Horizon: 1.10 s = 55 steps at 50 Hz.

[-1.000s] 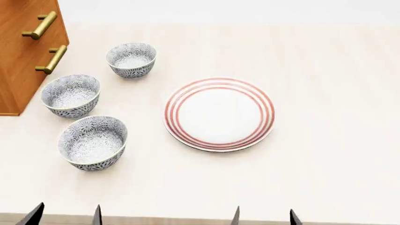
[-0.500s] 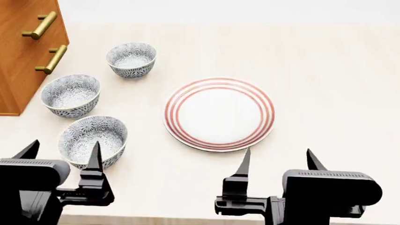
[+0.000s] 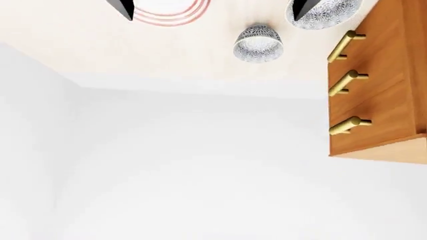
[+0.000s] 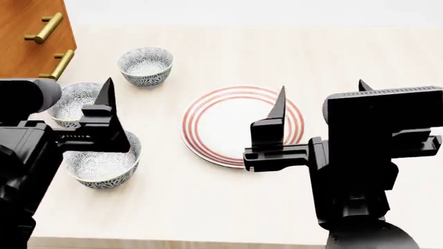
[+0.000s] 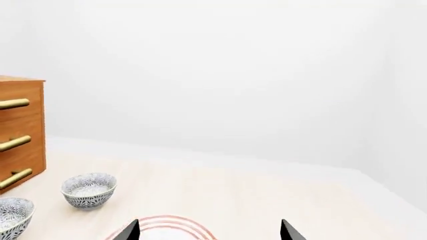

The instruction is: Put the bowl at the front on the plate.

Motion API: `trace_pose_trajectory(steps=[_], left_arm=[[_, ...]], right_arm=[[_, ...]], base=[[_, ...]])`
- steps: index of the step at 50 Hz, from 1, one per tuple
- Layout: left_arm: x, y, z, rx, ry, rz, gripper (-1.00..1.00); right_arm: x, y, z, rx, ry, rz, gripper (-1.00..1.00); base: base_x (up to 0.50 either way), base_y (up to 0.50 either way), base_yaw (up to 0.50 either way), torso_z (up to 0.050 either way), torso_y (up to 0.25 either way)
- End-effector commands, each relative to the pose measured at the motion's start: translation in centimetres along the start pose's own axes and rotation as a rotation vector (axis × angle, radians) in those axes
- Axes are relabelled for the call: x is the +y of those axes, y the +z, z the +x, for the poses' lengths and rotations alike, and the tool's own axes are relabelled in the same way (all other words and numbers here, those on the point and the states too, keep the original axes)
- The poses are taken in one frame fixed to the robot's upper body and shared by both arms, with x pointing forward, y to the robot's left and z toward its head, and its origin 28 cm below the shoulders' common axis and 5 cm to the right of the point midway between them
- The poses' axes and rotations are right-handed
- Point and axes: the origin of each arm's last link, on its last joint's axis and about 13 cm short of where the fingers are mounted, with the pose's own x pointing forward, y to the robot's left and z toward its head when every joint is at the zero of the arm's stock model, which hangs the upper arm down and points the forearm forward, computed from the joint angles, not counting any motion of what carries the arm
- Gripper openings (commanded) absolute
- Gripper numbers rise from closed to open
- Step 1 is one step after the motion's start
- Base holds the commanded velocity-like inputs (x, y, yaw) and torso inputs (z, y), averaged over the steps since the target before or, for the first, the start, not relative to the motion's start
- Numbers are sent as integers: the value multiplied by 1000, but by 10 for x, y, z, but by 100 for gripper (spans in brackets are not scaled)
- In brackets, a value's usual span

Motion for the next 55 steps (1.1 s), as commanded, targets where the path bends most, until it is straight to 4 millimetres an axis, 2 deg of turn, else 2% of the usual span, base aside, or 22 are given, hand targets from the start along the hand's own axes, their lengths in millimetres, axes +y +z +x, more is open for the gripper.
trace_pose_trajectory(steps=[1, 9, 17, 27, 38, 55], left_arm=[[-7, 35, 6, -20, -23, 12, 100], [-13, 59, 18, -65, -34, 20, 100], [-18, 76, 18, -99, -57, 8, 100], [-16, 78, 21, -104, -44, -4, 100], [-12, 67, 24, -88, -31, 11, 100], [-8, 62, 23, -88, -17, 19, 100]], right_arm=[[-7, 36, 3, -26, 17, -67, 100], [-13, 56, 10, -39, 32, -102, 100], [-18, 73, 14, -66, 30, -120, 100], [-18, 75, 16, -69, 44, -124, 100], [-17, 74, 15, -51, 78, -120, 100], [-17, 70, 15, -38, 79, -117, 100]], base=[[0, 0, 0, 0, 0], [0, 0, 0, 0, 0], [0, 0, 0, 0, 0], [0, 0, 0, 0, 0], [9, 0, 0, 0, 0], [153, 0, 0, 0, 0]])
